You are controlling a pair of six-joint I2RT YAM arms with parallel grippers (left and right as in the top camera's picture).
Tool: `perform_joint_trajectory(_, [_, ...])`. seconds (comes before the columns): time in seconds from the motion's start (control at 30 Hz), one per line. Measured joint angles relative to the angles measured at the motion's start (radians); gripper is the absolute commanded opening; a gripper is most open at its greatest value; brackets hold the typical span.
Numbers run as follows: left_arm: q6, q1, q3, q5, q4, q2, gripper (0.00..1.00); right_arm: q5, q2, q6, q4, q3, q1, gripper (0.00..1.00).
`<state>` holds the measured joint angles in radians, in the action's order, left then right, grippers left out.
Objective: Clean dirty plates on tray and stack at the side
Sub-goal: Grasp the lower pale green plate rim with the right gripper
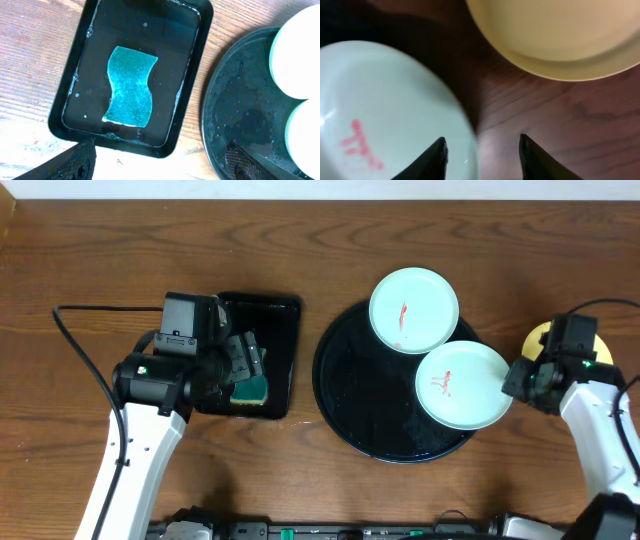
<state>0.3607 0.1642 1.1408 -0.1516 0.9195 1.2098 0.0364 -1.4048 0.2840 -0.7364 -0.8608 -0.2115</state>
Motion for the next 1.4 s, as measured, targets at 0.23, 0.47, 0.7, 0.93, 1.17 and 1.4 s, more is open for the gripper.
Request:
perform_joint_trajectory(0.23, [0.0,0.0,0.0,0.0,0.0,0.0,0.83,-0.008,-0.016,-0.023,0.087,0.084,0.0,0.01])
perform_joint_trajectory(0.47, [0.0,0.0,0.0,0.0,0.0,0.0,0.83,-0.055,-0.009,-0.024,0.022,0.097,0.0,0.01])
perform_joint_trajectory(0.7, [0.0,0.0,0.0,0.0,0.0,0.0,0.83,-0.142,0.163,-0.043,-0.119,0.075,0.016,0.01])
perform_joint_trajectory(0.93, [0.0,0.0,0.0,0.0,0.0,0.0,0.83,-0.257,0.238,-0.058,-0.101,0.081,0.17,0.01])
perform_joint_trajectory(1.17, [0.0,0.0,0.0,0.0,0.0,0.0,0.83,-0.267,0.153,0.037,0.206,0.236,0.369,0.01])
perform_joint_trajectory(1.4, [0.0,0.0,0.0,0.0,0.0,0.0,0.83,-0.197,0.083,0.05,0.268,0.244,0.448,0.35])
